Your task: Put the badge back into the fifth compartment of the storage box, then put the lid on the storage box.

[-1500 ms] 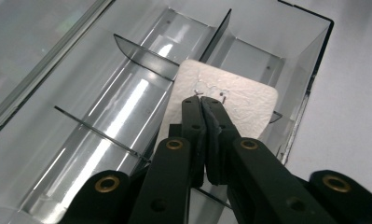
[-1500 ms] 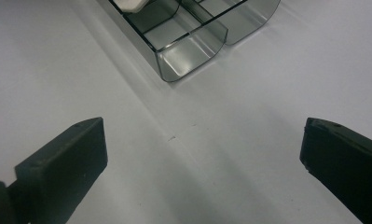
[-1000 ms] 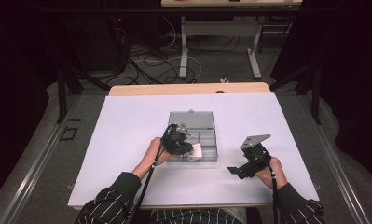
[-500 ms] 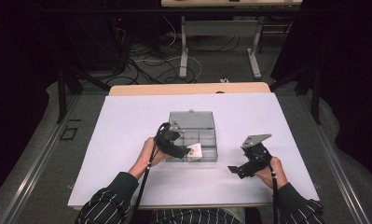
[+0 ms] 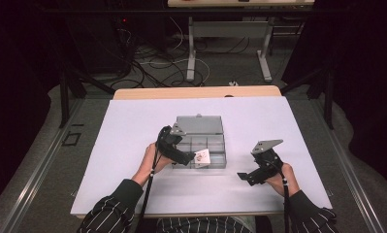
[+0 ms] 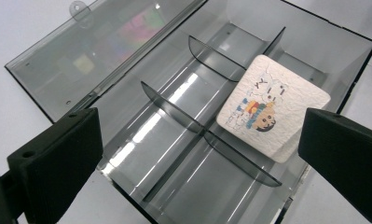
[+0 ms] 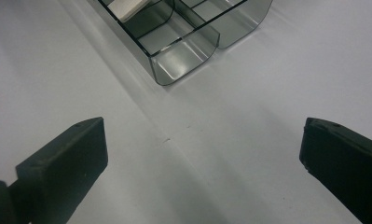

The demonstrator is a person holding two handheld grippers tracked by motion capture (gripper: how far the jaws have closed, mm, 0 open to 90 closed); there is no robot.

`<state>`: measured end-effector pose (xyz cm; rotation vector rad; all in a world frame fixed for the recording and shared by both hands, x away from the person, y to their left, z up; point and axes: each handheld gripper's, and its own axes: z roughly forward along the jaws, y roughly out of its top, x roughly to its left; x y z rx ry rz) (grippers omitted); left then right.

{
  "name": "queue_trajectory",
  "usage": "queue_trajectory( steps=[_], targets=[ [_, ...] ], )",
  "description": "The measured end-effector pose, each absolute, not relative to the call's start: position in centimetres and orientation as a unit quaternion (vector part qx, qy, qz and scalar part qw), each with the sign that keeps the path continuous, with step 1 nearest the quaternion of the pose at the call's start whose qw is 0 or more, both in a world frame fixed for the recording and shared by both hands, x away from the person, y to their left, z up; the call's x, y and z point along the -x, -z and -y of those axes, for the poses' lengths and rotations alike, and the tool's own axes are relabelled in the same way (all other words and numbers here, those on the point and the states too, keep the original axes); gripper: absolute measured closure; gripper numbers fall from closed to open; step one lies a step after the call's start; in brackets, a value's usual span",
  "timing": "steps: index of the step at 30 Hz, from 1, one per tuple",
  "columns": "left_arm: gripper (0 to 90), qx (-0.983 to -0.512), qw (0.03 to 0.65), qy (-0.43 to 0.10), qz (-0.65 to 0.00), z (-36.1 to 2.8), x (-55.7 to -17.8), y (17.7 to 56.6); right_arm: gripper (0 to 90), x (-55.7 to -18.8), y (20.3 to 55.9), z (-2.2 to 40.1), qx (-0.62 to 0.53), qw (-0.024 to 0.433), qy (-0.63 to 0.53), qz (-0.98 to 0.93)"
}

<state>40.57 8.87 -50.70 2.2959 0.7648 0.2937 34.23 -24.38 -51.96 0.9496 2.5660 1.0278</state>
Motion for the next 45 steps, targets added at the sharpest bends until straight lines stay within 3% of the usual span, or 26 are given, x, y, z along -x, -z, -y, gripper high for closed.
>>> queue_trajectory(
  steps=[22, 29, 34, 45],
  targets=[
    [2.8, -0.878, 0.324, -0.134, -0.326, -9.2, -40.9, 51.4, 0.9, -34.1, 51.8, 24.5, -0.324, 0.113, -0.346, -0.874],
    [17.2, -0.877, 0.315, -0.139, -0.334, -9.1, -40.9, 51.7, 0.8, -34.1, 52.0, 24.4, -0.326, 0.113, -0.350, -0.871],
    [34.6, -0.875, 0.321, -0.136, -0.336, -8.9, -40.9, 52.2, 0.9, -34.1, 52.0, 24.3, -0.326, 0.114, -0.348, -0.871],
    [54.6, -0.873, 0.340, -0.125, -0.328, -7.7, -40.9, 52.8, 0.9, -34.2, 52.0, 24.1, -0.323, 0.111, -0.345, -0.874]
  ],
)
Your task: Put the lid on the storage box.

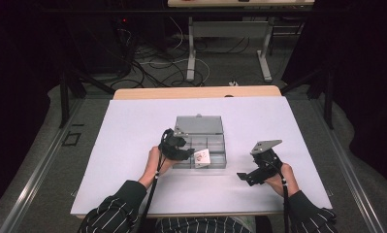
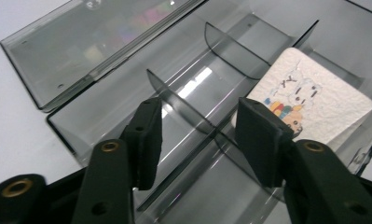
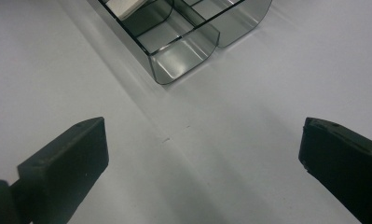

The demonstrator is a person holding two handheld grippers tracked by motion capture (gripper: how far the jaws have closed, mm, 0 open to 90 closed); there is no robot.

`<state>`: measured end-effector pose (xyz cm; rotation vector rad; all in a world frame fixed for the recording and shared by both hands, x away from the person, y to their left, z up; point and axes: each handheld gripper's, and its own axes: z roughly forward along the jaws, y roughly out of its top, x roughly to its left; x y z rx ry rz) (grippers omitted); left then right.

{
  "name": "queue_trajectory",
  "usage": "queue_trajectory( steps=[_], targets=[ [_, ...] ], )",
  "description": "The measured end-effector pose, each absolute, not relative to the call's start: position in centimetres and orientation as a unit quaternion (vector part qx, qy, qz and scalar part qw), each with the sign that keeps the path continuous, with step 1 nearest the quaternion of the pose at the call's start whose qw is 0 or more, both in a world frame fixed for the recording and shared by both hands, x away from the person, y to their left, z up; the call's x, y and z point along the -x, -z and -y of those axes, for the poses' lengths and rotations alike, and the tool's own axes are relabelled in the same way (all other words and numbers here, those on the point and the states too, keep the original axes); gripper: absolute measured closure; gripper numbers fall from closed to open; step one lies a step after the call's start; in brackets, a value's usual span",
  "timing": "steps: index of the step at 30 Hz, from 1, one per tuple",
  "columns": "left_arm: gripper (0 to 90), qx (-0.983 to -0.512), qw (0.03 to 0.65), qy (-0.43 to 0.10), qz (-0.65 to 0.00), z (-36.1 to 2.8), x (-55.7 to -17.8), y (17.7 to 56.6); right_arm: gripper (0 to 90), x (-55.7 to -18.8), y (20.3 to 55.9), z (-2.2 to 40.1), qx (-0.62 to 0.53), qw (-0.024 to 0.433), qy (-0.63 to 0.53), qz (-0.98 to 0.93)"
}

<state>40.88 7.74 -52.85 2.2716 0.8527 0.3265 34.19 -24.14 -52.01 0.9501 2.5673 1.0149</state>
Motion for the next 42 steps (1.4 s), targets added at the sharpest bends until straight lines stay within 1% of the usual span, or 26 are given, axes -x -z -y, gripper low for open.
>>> queue_trajectory(
  steps=[5, 11, 12, 18, 19, 20, 26, 27, 29, 32, 34, 36, 39, 41, 42],
  targets=[
    [62.2, -0.874, 0.339, -0.113, -0.331, -7.5, -41.2, 53.2, 1.0, -34.2, 52.2, 24.1, -0.325, 0.114, -0.352, -0.870],
    [67.3, -0.876, 0.337, -0.101, -0.330, -7.3, -41.0, 53.7, 1.2, -34.3, 52.1, 24.0, -0.326, 0.113, -0.353, -0.870],
    [67.6, -0.877, 0.336, -0.101, -0.329, -7.2, -40.9, 53.7, 1.2, -34.3, 52.1, 24.0, -0.325, 0.120, -0.357, -0.867],
    [68.1, -0.872, 0.338, -0.109, -0.335, -7.1, -40.8, 53.8, 0.9, -34.7, 51.9, 23.9, -0.333, 0.125, -0.362, -0.861],
    [70.2, -0.871, 0.338, -0.111, -0.339, -7.0, -40.7, 53.8, 1.6, -34.8, 51.9, 23.9, -0.329, 0.123, -0.360, -0.864],
    [70.3, -0.871, 0.337, -0.115, -0.338, -7.0, -40.6, 53.9, 3.4, -34.7, 52.0, 23.8, -0.339, 0.122, -0.360, -0.860],
    [70.3, -0.870, 0.337, -0.116, -0.341, -6.9, -40.6, 53.9, 6.2, -35.0, 51.9, 23.9, -0.350, 0.120, -0.366, -0.854],
    [70.3, -0.870, 0.337, -0.116, -0.341, -6.9, -40.6, 53.9, 7.6, -35.1, 51.9, 24.0, -0.351, 0.122, -0.371, -0.851],
    [70.3, -0.870, 0.337, -0.117, -0.341, -6.9, -40.6, 53.9, 14.3, -35.3, 51.8, 24.0, -0.356, 0.125, -0.379, -0.845],
    [70.3, -0.870, 0.337, -0.116, -0.341, -6.9, -40.6, 53.9, 19.1, -35.8, 51.5, 24.1, -0.365, 0.131, -0.395, -0.833],
    [70.3, -0.871, 0.336, -0.115, -0.341, -6.9, -40.6, 53.9, 25.1, -36.2, 51.4, 24.2, -0.373, 0.141, -0.405, -0.823],
    [70.3, -0.871, 0.334, -0.113, -0.341, -6.9, -40.6, 53.8, 30.1, -36.7, 51.3, 24.2, -0.381, 0.140, -0.412, -0.816],
    [70.2, -0.871, 0.334, -0.114, -0.341, -6.9, -40.6, 53.8, 39.1, -37.7, 51.4, 24.5, -0.398, 0.135, -0.415, -0.807],
    [70.2, -0.871, 0.334, -0.114, -0.341, -6.9, -40.6, 53.8, 47.7, -38.2, 51.4, 24.7, -0.420, 0.126, -0.415, -0.798],
    [70.2, -0.871, 0.334, -0.114, -0.341, -6.9, -40.6, 53.8, 51.2, -38.7, 51.5, 24.8, -0.421, 0.129, -0.417, -0.795]
  ],
)
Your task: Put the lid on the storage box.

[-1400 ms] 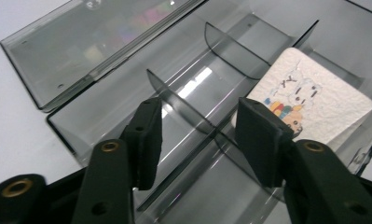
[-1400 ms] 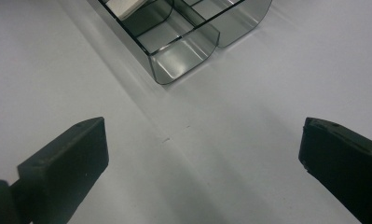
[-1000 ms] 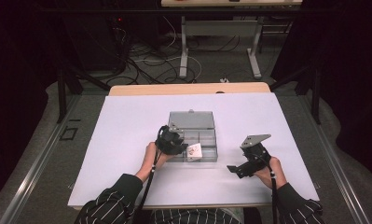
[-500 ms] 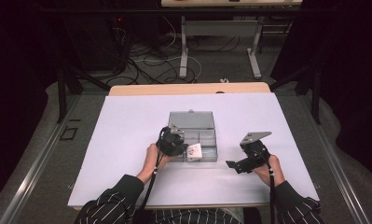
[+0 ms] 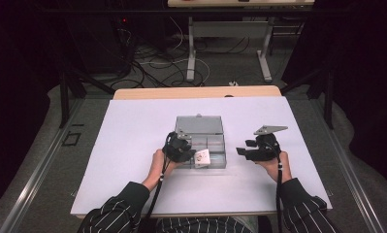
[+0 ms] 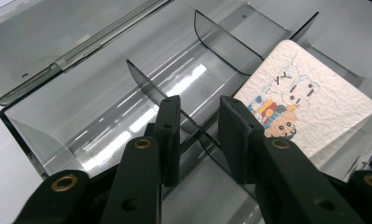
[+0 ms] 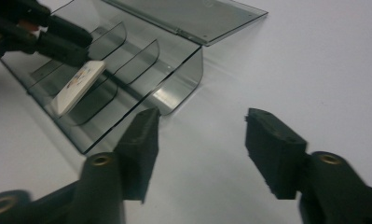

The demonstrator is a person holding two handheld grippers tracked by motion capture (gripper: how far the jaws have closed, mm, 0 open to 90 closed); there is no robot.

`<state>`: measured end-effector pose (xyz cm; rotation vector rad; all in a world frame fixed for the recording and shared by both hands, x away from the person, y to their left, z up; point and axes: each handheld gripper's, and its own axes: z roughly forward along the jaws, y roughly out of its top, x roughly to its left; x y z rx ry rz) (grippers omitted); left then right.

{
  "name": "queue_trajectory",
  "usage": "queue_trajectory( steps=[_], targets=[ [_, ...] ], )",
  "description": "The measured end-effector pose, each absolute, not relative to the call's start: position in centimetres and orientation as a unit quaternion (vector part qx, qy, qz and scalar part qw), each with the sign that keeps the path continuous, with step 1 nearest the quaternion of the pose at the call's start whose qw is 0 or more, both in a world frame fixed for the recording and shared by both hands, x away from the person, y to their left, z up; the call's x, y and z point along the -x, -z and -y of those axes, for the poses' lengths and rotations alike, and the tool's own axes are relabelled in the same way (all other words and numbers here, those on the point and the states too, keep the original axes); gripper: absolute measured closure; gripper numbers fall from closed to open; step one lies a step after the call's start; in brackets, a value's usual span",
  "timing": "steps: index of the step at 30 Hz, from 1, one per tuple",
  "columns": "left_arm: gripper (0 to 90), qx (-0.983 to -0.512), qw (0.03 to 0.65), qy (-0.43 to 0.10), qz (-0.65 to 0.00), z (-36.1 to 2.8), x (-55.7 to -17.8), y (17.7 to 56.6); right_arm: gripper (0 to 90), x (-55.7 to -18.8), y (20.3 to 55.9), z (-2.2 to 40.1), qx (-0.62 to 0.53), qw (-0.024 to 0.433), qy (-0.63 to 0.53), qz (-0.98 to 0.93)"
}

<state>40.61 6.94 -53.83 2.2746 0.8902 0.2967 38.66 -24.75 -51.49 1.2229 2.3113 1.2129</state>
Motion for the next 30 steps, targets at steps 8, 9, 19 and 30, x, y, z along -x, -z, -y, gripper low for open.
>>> queue_trajectory(
  steps=[8, 9, 19, 30],
  targets=[
    [70.3, -0.871, 0.335, -0.114, -0.342, -6.9, -40.6, 53.8, 79.8, -41.6, 51.9, 23.7, -0.456, 0.128, -0.415, -0.777],
    [70.2, -0.871, 0.335, -0.114, -0.342, -6.9, -40.6, 53.8, 82.9, -41.9, 51.9, 23.5, -0.461, 0.128, -0.415, -0.773],
    [70.2, -0.871, 0.335, -0.115, -0.341, -6.9, -40.6, 53.9, 90.0, -45.3, 52.6, 21.7, -0.469, 0.125, -0.412, -0.771],
    [70.3, -0.871, 0.337, -0.113, -0.340, -7.0, -40.6, 53.9, 90.0, -48.3, 54.8, 19.9, -0.493, 0.116, -0.385, -0.772]
  ],
)
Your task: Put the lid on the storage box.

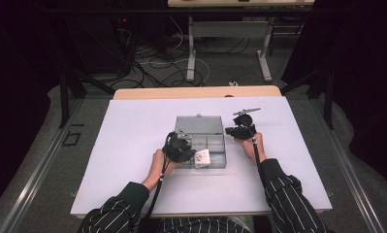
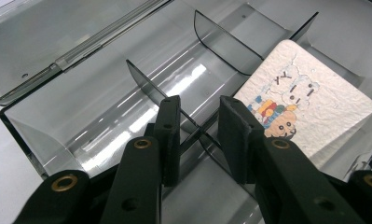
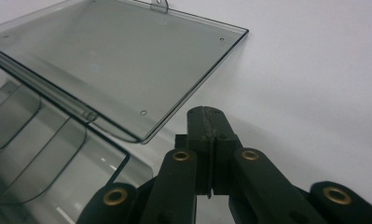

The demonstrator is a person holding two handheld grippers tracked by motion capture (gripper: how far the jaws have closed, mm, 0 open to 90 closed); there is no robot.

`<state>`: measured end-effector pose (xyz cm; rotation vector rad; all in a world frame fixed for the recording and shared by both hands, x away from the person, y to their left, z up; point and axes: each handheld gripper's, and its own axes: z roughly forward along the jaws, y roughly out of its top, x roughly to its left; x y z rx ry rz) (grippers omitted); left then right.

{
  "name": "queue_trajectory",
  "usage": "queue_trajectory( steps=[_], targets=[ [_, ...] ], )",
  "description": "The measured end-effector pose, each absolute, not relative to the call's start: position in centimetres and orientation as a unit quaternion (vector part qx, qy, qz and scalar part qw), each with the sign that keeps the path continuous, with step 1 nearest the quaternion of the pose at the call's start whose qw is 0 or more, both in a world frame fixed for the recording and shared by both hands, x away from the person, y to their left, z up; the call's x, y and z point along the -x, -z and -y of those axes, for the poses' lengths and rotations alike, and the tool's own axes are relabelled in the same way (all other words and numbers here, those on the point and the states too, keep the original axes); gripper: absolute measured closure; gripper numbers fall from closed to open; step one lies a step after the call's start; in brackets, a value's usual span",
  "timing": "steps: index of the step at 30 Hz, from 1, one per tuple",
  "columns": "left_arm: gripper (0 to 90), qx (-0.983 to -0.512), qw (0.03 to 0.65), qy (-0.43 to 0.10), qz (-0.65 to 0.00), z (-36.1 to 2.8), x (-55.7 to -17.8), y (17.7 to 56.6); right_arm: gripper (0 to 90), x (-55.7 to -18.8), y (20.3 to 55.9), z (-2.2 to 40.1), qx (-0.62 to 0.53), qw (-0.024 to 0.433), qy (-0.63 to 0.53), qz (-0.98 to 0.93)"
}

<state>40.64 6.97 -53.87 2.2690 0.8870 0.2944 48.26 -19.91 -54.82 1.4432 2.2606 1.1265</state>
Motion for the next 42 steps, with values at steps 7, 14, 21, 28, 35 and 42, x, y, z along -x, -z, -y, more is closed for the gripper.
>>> queue_trajectory(
  steps=[7, 14, 21, 28, 35, 42],
  targets=[
    [70.3, -0.871, 0.337, -0.113, -0.340, -7.0, -40.7, 53.9, 90.0, -48.7, 55.3, 19.6, -0.495, 0.113, -0.382, -0.772],
    [70.3, -0.870, 0.338, -0.114, -0.340, -7.0, -40.6, 53.9, 90.0, -49.1, 55.6, 19.1, -0.497, 0.106, -0.380, -0.773],
    [70.3, -0.870, 0.338, -0.116, -0.339, -7.0, -40.6, 53.9, 90.0, -49.4, 56.0, 18.7, -0.498, 0.108, -0.378, -0.773],
    [70.4, -0.870, 0.338, -0.117, -0.338, -7.0, -40.6, 53.9, 90.0, -49.5, 56.2, 18.8, -0.506, 0.110, -0.384, -0.765],
    [70.4, -0.870, 0.338, -0.117, -0.338, -7.0, -40.6, 53.9, 90.0, -49.5, 56.1, 18.9, -0.501, 0.117, -0.396, -0.761],
    [70.4, -0.872, 0.337, -0.116, -0.337, -7.0, -40.6, 53.9, 90.0, -49.4, 55.6, 18.9, -0.499, 0.126, -0.413, -0.751]
  ],
)
